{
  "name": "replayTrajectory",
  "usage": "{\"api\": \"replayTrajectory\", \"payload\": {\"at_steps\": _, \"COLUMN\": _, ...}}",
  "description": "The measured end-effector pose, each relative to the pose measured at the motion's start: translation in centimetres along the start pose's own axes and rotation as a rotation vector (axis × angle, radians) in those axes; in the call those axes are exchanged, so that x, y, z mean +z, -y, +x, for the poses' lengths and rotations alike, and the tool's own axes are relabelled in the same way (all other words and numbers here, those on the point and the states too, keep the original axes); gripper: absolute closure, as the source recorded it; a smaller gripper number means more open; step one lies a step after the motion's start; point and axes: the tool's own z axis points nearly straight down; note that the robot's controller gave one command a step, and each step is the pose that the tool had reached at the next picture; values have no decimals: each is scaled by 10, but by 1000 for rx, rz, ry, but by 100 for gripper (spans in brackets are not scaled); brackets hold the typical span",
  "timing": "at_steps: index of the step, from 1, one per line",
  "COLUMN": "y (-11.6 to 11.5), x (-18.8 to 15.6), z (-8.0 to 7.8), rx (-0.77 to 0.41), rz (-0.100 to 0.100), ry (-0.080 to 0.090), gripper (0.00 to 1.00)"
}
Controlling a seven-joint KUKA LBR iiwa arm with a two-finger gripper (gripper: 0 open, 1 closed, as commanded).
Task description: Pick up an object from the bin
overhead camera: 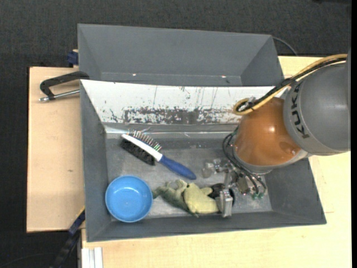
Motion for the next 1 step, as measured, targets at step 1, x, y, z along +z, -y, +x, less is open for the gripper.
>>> {"api": "replayTrajectory", "payload": {"at_steps": 1, "y": 1, "x": -5, "z": -2, "rx": 1, "rz": 1, "ry": 6, "gripper": 100}}
